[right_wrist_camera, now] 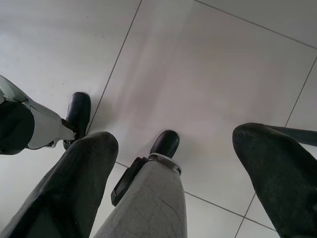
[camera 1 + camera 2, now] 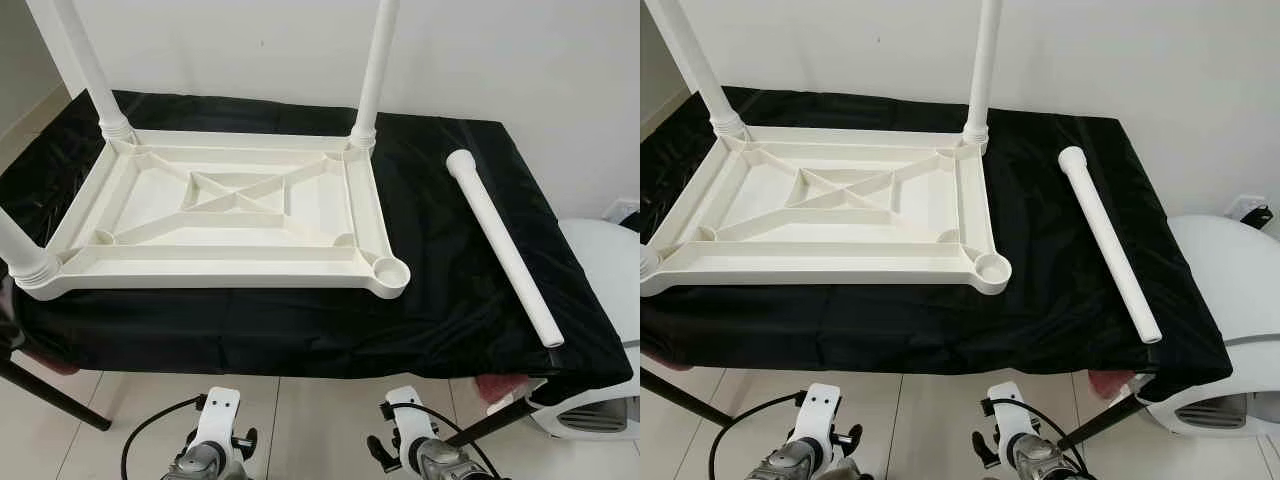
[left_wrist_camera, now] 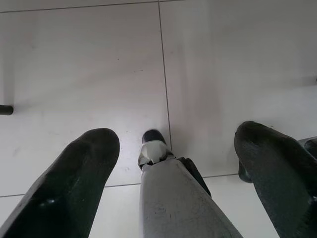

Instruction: Building children table

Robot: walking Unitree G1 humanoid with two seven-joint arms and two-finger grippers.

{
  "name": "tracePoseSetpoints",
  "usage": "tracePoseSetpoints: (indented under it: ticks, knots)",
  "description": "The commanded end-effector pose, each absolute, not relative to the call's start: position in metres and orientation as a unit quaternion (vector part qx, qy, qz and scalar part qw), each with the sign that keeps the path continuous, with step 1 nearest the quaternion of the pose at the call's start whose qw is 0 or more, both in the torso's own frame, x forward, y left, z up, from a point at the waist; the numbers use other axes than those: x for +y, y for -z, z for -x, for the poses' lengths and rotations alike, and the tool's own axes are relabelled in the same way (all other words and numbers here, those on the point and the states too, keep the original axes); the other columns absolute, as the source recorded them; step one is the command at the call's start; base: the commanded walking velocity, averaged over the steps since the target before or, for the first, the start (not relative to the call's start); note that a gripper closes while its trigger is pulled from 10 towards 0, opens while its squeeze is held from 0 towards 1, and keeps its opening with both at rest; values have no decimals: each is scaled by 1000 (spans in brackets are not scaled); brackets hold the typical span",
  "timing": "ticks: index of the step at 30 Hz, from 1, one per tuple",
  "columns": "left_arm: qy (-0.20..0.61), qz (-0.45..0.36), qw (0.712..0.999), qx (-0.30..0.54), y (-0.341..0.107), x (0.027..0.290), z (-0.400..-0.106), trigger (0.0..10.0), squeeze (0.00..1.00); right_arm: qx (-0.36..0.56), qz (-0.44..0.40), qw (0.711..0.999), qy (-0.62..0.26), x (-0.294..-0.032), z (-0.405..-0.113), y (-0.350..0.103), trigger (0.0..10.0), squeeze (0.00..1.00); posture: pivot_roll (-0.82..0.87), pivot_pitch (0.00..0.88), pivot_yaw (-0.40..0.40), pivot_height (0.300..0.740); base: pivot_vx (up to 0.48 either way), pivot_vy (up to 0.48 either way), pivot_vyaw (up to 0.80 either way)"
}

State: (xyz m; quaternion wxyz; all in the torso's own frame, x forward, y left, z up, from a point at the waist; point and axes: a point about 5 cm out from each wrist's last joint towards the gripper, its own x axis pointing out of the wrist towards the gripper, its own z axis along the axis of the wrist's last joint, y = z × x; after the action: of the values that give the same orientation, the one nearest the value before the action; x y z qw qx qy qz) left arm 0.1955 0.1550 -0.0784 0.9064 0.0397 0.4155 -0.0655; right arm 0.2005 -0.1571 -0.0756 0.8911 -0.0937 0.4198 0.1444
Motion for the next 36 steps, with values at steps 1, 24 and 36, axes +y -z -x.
tracePoseSetpoints:
  ticks: [1,24,36]
  knots:
    - [82,-29,903,421,80,154,-193,10000,0,422,99,890,-144,-158,-200,76,10000,0,62,0,-29,740,0,0,0]
    - [73,-33,893,444,86,162,-181,10000,0,424,90,890,-141,-157,-199,77,10000,0,54,0,-21,740,0,0,0]
    - [68,-38,887,456,88,164,-176,10000,0,428,82,889,-141,-155,-197,78,10000,0,51,0,-14,740,0,0,0]
